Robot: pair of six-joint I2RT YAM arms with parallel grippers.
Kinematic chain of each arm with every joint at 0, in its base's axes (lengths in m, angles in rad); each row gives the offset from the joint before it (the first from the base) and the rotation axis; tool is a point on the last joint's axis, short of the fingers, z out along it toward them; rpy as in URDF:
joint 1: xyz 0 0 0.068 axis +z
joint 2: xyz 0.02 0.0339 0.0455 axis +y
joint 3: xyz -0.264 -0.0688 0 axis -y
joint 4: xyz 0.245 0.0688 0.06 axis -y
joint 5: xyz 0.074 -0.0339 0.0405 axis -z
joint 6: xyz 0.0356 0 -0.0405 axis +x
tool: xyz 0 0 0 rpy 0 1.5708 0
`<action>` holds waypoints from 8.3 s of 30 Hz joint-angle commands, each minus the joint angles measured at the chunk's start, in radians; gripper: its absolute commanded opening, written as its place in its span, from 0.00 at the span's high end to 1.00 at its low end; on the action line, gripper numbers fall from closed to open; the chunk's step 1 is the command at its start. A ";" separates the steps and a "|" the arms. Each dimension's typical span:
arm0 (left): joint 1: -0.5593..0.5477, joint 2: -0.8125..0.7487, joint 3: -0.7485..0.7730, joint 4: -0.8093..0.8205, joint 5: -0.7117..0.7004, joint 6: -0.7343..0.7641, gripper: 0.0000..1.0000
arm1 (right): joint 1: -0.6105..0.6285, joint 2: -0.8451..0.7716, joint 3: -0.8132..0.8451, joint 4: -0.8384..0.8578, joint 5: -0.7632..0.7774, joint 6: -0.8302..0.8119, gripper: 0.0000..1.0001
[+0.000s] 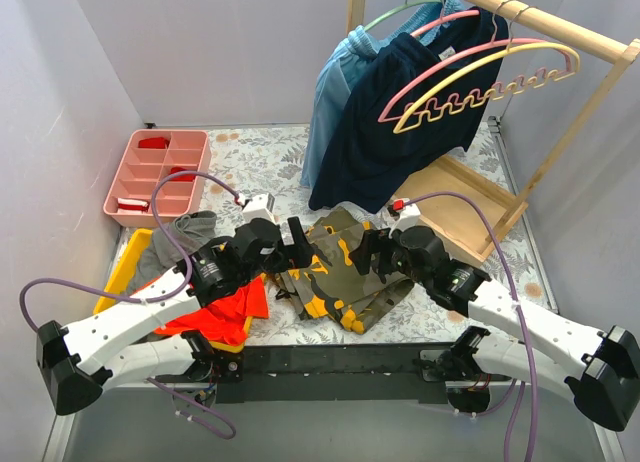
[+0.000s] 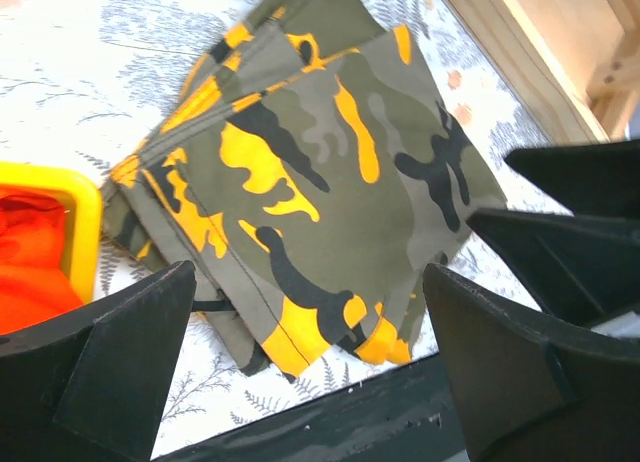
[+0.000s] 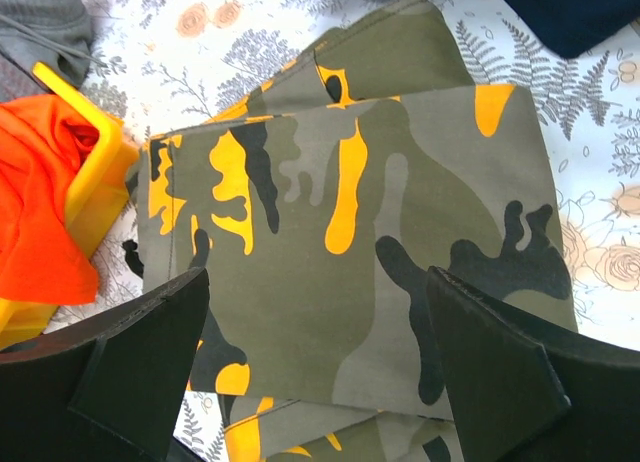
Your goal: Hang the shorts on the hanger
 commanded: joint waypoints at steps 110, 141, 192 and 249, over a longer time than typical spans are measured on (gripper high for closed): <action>0.463 0.006 0.894 -0.008 0.744 0.232 1.00 | 0.025 0.289 0.091 0.821 -0.136 -0.291 0.21; 0.457 0.161 0.895 -0.172 0.271 0.255 1.00 | 0.062 -0.128 0.255 0.292 -0.028 -0.315 0.99; -0.002 0.377 0.559 -0.393 -0.204 0.265 0.30 | 0.144 0.066 0.174 -0.287 0.157 0.107 0.23; -0.097 0.202 0.179 -0.508 -0.237 -0.320 0.53 | 0.114 -0.072 0.031 -0.190 0.298 0.059 0.99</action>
